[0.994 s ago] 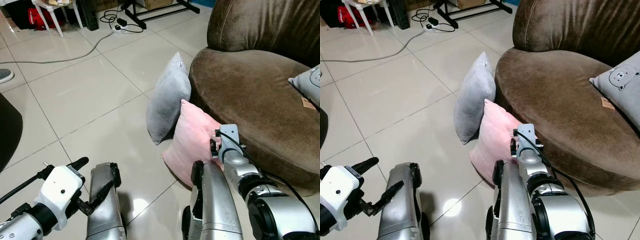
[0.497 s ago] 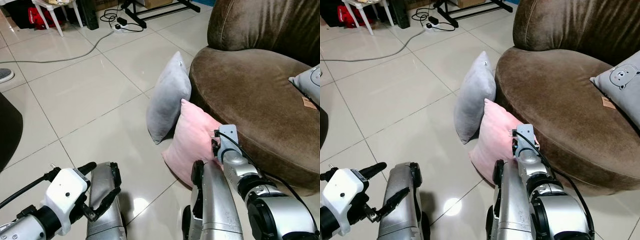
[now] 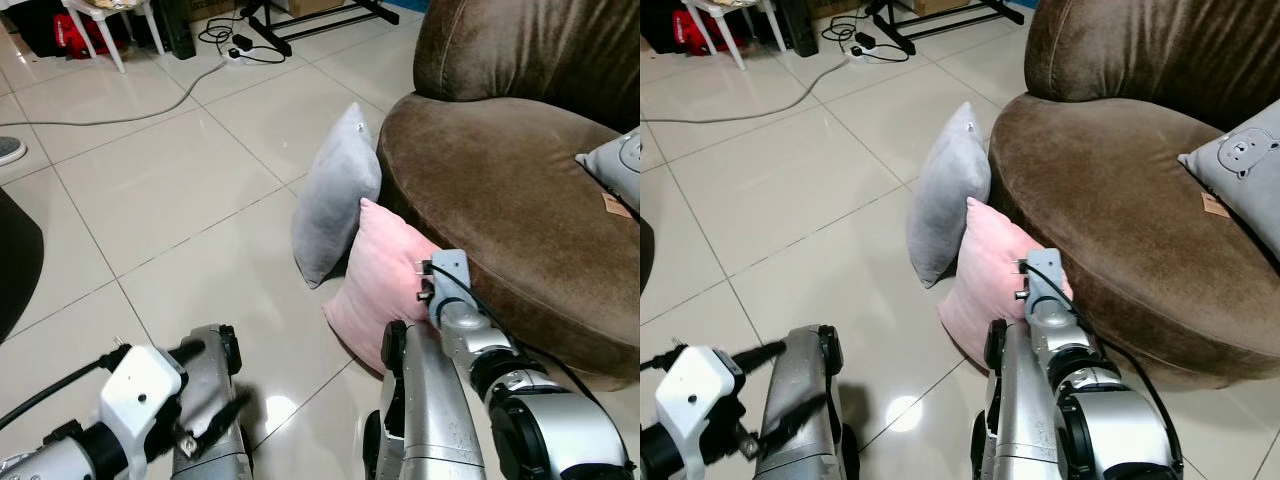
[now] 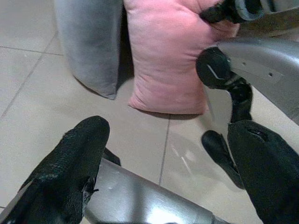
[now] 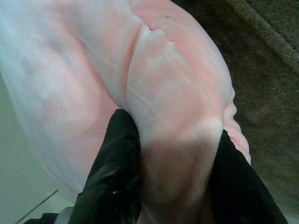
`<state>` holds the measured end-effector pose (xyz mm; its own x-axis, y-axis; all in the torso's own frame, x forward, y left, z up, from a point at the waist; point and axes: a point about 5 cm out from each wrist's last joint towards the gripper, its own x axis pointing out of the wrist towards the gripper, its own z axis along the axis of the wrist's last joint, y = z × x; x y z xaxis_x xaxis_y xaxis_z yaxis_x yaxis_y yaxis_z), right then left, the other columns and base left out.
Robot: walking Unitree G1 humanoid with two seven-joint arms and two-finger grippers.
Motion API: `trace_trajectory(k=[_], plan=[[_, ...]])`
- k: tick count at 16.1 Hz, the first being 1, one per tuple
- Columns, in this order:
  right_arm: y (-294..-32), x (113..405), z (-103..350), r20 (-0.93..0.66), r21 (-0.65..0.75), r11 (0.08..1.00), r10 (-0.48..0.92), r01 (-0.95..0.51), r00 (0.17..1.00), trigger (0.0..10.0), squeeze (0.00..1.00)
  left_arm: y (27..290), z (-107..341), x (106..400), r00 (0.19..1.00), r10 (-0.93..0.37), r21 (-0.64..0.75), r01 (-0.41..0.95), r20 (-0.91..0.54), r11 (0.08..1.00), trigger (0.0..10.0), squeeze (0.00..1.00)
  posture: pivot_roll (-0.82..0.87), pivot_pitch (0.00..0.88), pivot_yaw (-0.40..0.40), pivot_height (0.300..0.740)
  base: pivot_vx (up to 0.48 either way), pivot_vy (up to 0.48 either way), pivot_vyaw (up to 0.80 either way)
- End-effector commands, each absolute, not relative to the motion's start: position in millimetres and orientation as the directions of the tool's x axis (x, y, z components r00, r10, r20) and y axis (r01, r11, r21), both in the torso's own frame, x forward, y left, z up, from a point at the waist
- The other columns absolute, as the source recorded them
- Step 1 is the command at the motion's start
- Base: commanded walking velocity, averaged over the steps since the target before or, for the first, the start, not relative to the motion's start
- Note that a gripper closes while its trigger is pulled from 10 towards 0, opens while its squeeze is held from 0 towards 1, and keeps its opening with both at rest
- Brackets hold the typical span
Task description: Move the pillow to the sofa from floor
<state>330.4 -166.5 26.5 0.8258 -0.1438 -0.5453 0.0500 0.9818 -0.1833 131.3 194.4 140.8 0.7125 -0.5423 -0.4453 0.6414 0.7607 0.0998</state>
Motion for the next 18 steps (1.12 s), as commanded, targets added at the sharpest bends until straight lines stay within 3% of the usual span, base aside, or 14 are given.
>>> trace_trajectory(k=[1, 9, 10, 14, 18], plan=[[-165.6, 323.1, 17.1, -0.592, -0.164, 0.985, -0.134, 0.043, 0.795, 0.0, 0.0, 190.4, 143.3, 128.2, 0.691, -0.568, 0.089, 0.666, -0.446, 0.741, 10.0, 0.57, 0.21, 0.128, -0.03, 0.43, 0.0, 0.0, 0.0], [-148.2, 326.2, 19.4, -0.59, -0.106, 0.994, -0.072, 0.012, 0.804, 0.0, 0.0, 191.1, 139.4, 135.7, 0.698, -0.563, 0.079, 0.655, -0.443, 0.751, 10.0, 0.57, 0.24, 0.045, -0.07, 0.43, 0.0, 0.0, 0.0], [-143.5, 327.5, 20.8, -0.586, -0.059, 0.998, -0.049, 0.017, 0.809, 0.0, 0.0, 194.5, 136.3, 140.2, 0.711, -0.545, 0.095, 0.642, -0.444, 0.76, 10.0, 0.57, 0.23, 0.0, -0.078, 0.43, 0.0, 0.0, 0.0], [-128.1, 332.1, 26.8, -0.553, 0.098, 0.995, 0.046, 0.01, 0.832, 0.0, 0.0, 205.0, 130.6, 157.8, 0.818, -0.42, 0.17, 0.513, -0.393, 0.841, 10.0, 0.56, 0.2, 0.0, -0.078, 0.43, 0.0, 0.0, 0.0], [-133.1, 345.7, 48.4, -0.413, 0.222, 0.975, 0.082, 0.012, 0.907, 0.0, 0.0, 210.5, 130.7, 184.7, 0.932, -0.249, 0.221, 0.309, -0.263, 0.925, 10.0, 0.56, 0.12, 0.0, -0.049, 0.43, 0.0, 0.0, 0.0]])
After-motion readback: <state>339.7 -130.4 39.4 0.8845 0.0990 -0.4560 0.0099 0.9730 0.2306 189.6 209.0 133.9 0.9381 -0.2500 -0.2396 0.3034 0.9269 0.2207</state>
